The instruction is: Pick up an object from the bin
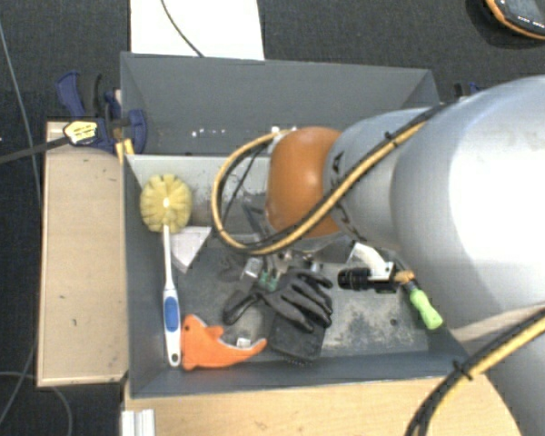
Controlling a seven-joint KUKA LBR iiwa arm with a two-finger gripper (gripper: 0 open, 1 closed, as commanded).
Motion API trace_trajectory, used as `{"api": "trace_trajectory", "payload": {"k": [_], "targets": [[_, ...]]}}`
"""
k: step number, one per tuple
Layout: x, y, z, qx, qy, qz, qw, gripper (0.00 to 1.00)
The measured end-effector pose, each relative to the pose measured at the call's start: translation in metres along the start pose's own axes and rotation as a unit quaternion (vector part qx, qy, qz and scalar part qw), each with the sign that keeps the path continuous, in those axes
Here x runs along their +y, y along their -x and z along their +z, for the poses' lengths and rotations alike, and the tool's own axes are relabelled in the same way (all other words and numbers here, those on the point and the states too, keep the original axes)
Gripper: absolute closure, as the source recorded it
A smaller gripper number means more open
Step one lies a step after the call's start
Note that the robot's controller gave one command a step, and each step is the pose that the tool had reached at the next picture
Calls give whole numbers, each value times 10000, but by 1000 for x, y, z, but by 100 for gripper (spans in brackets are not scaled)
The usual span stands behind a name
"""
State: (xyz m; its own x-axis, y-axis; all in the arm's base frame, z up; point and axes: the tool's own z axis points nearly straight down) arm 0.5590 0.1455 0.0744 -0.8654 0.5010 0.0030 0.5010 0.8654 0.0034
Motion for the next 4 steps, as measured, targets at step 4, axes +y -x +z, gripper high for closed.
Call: {"api": "trace_trajectory", "payload": {"k": [4], "targets": [[-2, -1, -50, 26, -27, -11, 10000, 100]]}}
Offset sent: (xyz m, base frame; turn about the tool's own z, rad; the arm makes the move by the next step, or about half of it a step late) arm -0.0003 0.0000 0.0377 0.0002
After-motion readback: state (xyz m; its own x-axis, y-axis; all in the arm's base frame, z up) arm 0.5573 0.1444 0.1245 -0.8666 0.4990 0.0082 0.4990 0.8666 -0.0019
